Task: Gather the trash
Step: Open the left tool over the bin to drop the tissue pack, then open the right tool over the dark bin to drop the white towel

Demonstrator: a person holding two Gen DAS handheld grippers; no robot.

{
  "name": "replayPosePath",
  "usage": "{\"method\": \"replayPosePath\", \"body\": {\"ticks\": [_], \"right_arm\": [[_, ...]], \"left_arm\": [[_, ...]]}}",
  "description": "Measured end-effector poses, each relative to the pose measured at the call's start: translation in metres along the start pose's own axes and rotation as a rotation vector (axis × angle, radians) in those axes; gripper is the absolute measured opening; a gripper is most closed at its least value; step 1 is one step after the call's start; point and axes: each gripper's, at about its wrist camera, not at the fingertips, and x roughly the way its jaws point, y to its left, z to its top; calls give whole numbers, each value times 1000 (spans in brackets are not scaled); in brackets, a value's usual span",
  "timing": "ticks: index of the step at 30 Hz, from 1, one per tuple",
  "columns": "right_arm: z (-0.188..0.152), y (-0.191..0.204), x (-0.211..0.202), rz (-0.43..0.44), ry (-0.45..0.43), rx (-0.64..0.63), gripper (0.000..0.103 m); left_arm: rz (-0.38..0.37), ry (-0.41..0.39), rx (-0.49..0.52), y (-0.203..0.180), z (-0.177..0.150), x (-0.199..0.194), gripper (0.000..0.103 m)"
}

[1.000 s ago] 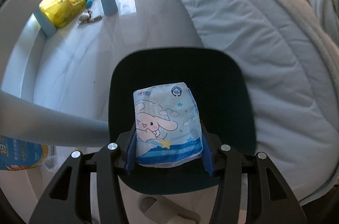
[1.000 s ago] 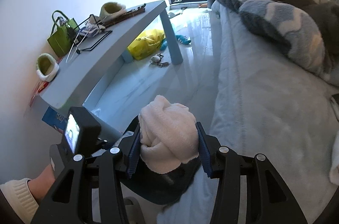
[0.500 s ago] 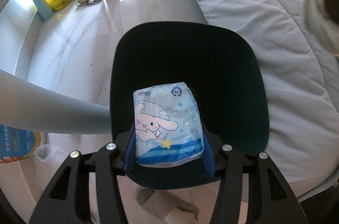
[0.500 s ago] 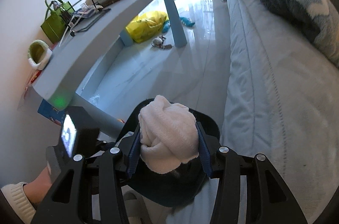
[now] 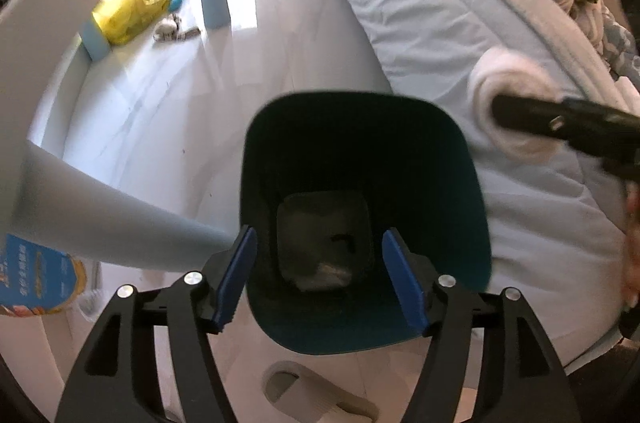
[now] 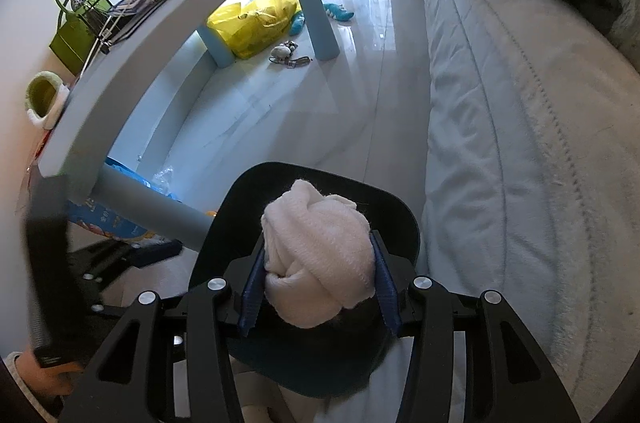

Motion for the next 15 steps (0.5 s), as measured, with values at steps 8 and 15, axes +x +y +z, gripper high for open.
{"method": "replayPosePath", "body": {"ticks": [8, 15], "right_arm": [[-2, 5, 20, -6, 39, -9, 49], [-6, 12, 38, -22, 64, -29, 49]], "left_arm": [[21, -114, 10, 6, 9, -40, 60], [14, -208, -7, 8, 18, -75, 53]]}}
